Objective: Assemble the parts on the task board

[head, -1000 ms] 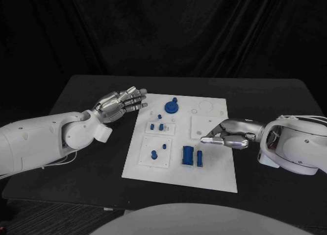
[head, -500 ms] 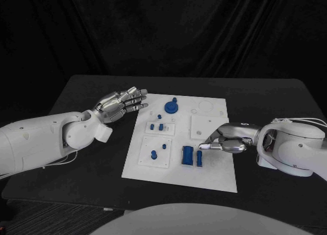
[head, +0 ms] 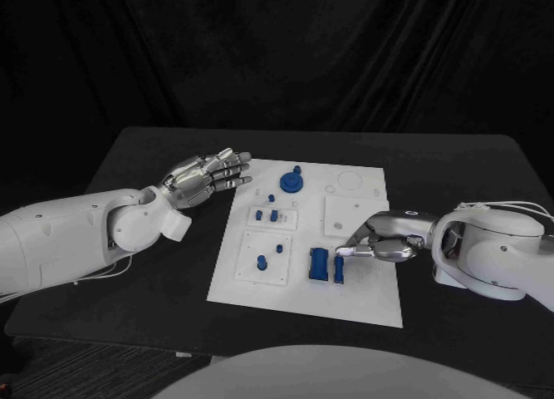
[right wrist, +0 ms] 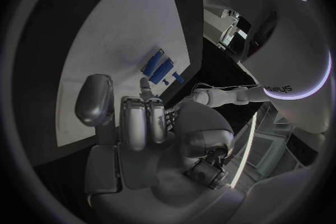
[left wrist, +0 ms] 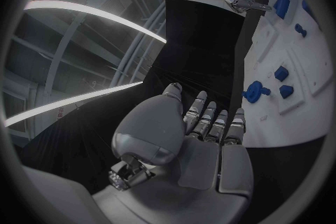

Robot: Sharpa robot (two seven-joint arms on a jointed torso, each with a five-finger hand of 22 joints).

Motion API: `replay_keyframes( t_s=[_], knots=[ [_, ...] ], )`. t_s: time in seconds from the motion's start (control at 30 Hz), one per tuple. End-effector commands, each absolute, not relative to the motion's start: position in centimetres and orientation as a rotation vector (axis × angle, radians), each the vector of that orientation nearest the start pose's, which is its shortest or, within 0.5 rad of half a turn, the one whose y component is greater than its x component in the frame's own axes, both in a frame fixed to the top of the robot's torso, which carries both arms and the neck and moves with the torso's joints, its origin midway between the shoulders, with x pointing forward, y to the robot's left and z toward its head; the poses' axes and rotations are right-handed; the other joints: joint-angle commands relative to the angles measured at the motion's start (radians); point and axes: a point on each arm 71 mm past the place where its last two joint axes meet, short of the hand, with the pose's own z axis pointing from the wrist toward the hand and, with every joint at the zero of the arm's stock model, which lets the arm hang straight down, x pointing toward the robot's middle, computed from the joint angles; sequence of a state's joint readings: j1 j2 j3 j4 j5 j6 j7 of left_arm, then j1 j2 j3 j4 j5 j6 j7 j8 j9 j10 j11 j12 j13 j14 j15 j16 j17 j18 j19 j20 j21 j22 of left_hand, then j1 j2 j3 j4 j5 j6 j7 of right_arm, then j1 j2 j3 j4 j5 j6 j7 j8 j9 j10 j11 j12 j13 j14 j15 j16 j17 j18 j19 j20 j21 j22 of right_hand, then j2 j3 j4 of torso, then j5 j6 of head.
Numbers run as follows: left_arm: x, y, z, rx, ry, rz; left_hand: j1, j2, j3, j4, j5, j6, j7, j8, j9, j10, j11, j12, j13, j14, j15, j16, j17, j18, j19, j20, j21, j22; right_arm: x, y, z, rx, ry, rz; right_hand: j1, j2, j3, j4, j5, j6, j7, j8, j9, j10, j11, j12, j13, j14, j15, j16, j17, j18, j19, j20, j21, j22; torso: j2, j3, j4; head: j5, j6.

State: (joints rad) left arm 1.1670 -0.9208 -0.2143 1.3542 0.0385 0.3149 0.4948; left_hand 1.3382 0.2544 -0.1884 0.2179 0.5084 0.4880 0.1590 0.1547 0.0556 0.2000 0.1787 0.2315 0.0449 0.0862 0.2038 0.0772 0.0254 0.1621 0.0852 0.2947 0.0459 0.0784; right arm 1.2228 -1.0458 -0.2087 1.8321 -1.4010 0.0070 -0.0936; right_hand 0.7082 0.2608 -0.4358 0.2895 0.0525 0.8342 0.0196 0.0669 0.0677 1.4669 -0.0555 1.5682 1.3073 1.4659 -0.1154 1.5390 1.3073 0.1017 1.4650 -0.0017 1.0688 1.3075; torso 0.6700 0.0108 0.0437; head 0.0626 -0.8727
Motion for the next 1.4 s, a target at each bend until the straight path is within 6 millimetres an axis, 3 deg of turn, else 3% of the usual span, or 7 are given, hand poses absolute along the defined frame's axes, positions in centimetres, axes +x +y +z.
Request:
replay_keyframes(
  t_s=[0.03,0.17,0.33,0.63,0.73,1.3,1.4],
  knots=[
    [46.4,27.6,-25.0,-1.130,1.646,-1.911,0.003,0.003,0.003,-0.006,0.005,0.001,0.023,0.002,0.000,0.005,-0.001,0.002,0.001,0.006,-0.001,0.003,0.000,-0.009,0.002,0.000,0.006,-0.001,38.5,-20.4,-23.3,-0.361,2.138,0.729,0.001,0.008,-0.022,-0.001,-0.003,0.000,-0.001,0.001,-0.001,0.104,-0.010,0.003,0.263,0.086,-0.008,0.002,0.159,-0.010,-0.002,-0.007,-0.004,0.143,0.000,0.0001,0.0004,0.001,0.000],
    [46.4,27.6,-25.1,-1.130,1.647,-1.911,0.003,0.004,0.003,-0.007,0.005,0.001,0.022,0.002,0.000,0.005,0.000,0.002,0.001,0.006,-0.001,0.003,0.000,-0.009,0.001,0.000,0.006,-0.002,38.3,-20.3,-23.5,-0.369,2.147,0.742,0.017,0.009,-0.020,-0.004,0.000,-0.007,-0.003,-0.001,-0.002,0.104,-0.011,0.003,0.263,0.086,-0.009,0.002,0.160,-0.011,-0.002,-0.008,-0.003,0.143,0.000,0.0001,0.0004,0.002,0.000],
    [46.4,27.6,-25.1,-1.131,1.648,-1.910,0.005,0.004,0.005,-0.009,0.007,0.000,0.022,0.001,0.000,0.004,0.000,0.001,0.001,0.006,0.000,0.003,0.000,-0.010,0.001,0.000,0.006,-0.002,38.0,-20.3,-23.8,-0.376,2.156,0.756,0.281,-0.022,0.087,-0.072,0.564,-0.053,-0.009,-0.003,-0.004,0.104,-0.017,0.003,0.263,0.087,-0.015,0.003,0.163,-0.012,-0.002,-0.015,0.009,0.145,0.000,0.0002,0.0003,0.002,0.000],
    [46.4,27.6,-25.1,-1.132,1.653,-1.907,0.007,0.004,0.006,-0.011,0.009,-0.001,0.021,0.001,0.000,0.004,0.000,0.001,0.000,0.006,0.000,0.003,0.000,-0.010,0.001,0.000,0.005,-0.002,37.8,-20.3,-24.1,-0.380,2.161,0.773,0.458,-0.106,0.188,-0.160,0.893,-0.101,-0.007,-0.005,-0.006,0.104,-0.018,0.003,0.263,0.086,-0.014,0.002,0.161,-0.013,-0.004,-0.013,0.011,0.145,0.000,0.0003,0.0001,0.001,0.000],
    [46.4,27.6,-25.1,-1.132,1.655,-1.907,0.007,0.004,0.006,-0.011,0.009,-0.002,0.021,0.001,0.000,0.004,0.000,0.001,0.000,0.006,0.000,0.003,0.000,-0.010,0.001,0.000,0.005,-0.002,37.7,-20.3,-24.2,-0.381,2.162,0.777,0.482,-0.132,0.236,-0.183,0.945,-0.118,-0.008,-0.007,-0.007,0.104,-0.020,0.003,0.263,0.086,-0.014,0.002,0.161,-0.013,-0.004,-0.014,0.012,0.145,0.000,0.0002,0.0003,0.001,0.000],
    [46.4,27.5,-25.2,-1.135,1.667,-1.905,0.008,0.005,0.008,-0.013,0.012,0.002,0.024,0.003,0.000,0.005,0.000,0.001,0.001,0.005,0.000,0.003,0.000,-0.011,0.001,0.000,0.005,-0.003,37.5,-20.4,-24.7,-0.400,2.173,0.725,0.466,-0.183,0.382,-0.222,0.883,-0.221,0.007,-0.015,-0.014,0.104,-0.011,0.003,0.263,0.081,-0.007,-0.006,0.138,-0.008,-0.013,-0.009,-0.019,0.137,0.000,0.0002,0.0003,0.004,0.000],
    [46.4,27.5,-25.2,-1.135,1.668,-1.905,0.008,0.005,0.008,-0.013,0.012,0.002,0.024,0.003,0.000,0.005,0.000,0.001,0.001,0.005,0.000,0.003,0.000,-0.011,0.001,0.000,0.005,-0.003,37.5,-20.5,-24.4,-0.426,2.118,0.724,0.461,-0.202,0.433,-0.237,0.963,-0.243,0.002,-0.014,-0.014,0.104,-0.013,0.003,0.263,0.083,-0.008,-0.004,0.145,-0.009,-0.011,-0.008,-0.013,0.139,0.000,0.0002,0.0003,0.004,0.000]
  ],
)
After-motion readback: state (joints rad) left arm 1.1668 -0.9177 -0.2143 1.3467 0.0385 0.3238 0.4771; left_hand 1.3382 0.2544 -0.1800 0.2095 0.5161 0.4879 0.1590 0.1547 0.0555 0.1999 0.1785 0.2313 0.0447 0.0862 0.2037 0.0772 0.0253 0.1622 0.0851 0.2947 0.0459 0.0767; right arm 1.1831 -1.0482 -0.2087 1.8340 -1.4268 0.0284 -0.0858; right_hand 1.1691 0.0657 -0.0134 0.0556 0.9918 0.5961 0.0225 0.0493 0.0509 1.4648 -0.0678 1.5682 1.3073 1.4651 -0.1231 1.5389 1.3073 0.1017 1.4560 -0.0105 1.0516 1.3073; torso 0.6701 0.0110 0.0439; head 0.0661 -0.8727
